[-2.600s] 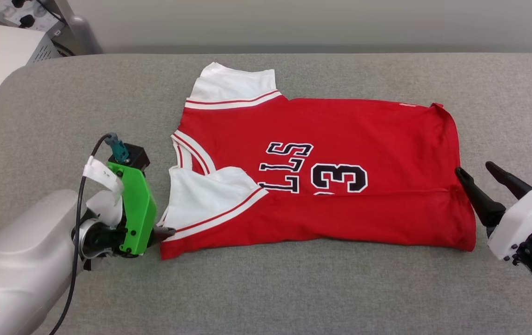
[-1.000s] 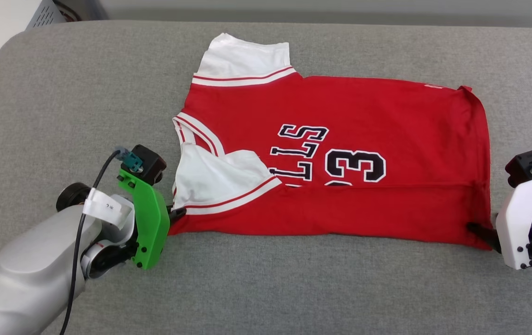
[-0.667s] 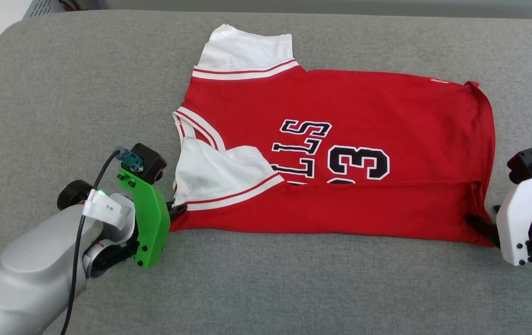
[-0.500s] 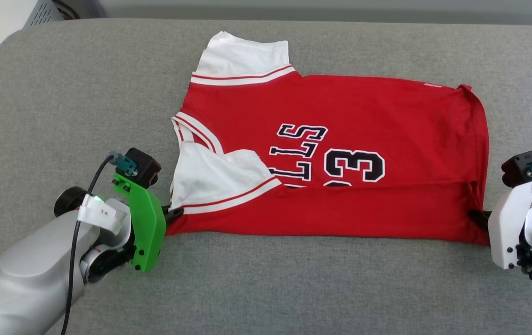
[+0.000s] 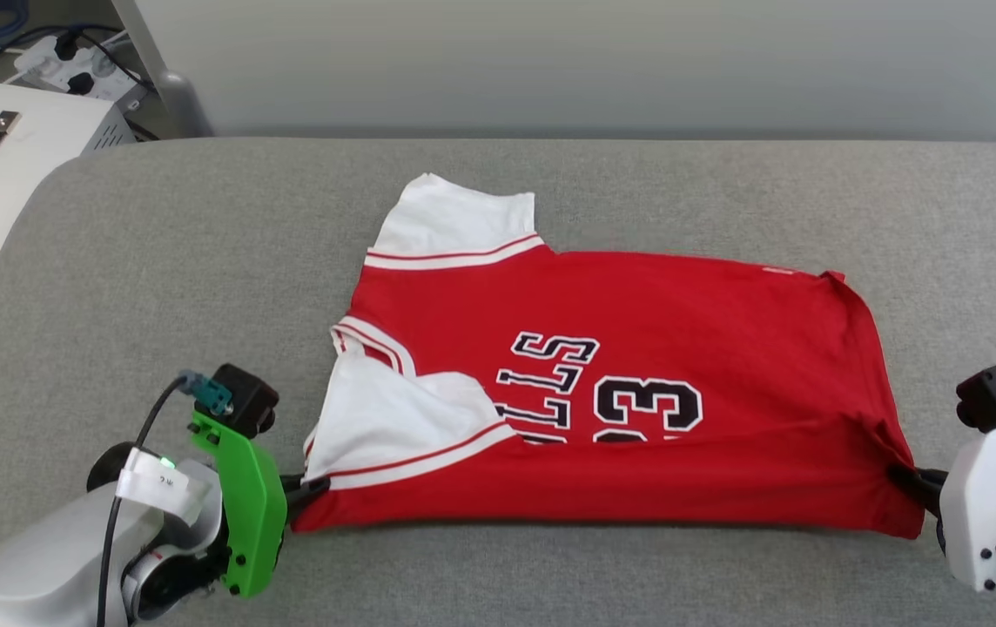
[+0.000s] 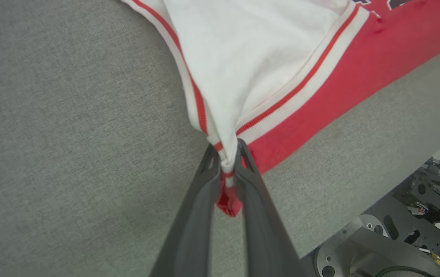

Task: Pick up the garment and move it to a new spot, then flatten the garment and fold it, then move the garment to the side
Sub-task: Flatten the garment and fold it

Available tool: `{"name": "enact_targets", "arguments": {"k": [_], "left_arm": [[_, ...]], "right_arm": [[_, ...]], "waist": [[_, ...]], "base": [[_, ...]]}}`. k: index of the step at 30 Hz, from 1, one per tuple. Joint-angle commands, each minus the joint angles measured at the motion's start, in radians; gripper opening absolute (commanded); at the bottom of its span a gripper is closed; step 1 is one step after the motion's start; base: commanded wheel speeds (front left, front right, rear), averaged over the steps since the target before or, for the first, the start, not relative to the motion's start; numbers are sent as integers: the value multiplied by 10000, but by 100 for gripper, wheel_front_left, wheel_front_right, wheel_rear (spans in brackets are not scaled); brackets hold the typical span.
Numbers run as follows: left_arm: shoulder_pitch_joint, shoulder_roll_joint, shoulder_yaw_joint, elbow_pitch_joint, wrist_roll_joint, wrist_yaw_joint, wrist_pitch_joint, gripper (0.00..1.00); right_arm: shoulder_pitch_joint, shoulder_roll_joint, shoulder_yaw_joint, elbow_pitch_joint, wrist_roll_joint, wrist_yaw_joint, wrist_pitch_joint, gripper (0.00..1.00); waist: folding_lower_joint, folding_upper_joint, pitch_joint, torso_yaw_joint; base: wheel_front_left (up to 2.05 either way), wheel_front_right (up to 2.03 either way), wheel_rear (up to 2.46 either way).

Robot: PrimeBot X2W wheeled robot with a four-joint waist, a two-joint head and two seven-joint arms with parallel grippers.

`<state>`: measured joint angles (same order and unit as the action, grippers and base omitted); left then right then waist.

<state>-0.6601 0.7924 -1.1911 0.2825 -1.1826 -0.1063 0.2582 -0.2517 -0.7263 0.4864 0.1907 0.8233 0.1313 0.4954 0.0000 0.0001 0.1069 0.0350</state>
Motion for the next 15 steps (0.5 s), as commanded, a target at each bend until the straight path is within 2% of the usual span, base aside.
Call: {"name": "enact_targets", "arguments": {"k": [1, 9, 10, 11, 15], "left_arm": [[253, 203, -26, -129, -135, 144, 62, 0], [1089, 398, -244, -834, -303, 622, 72, 0], [1136, 369, -270, -834, -274, 658, 63, 0], [1160, 154, -287, -602, -272, 704, 24, 0], [1060, -98, -292, -59, -265, 654, 41, 0]], "right_arm": [[318, -114, -149, -156, 42, -6, 55, 0], [1696, -91, -1073, -795, 38, -6, 454, 0], [1794, -10, -1195, -811, 25, -6, 506, 0], [1893, 363, -1503, -649, -71, -6, 689, 0], [1773, 758, -1644, -60, -294, -6, 746, 0]], "waist": [[0, -1, -252, -31], [0, -1, -303, -85], [0, -1, -240, -97], [0, -1, 59, -126], [0, -1, 378, -128]], "base": [[0, 0, 0], [0, 0, 0], [0, 0, 0], [0, 0, 0], [0, 0, 0]]}}
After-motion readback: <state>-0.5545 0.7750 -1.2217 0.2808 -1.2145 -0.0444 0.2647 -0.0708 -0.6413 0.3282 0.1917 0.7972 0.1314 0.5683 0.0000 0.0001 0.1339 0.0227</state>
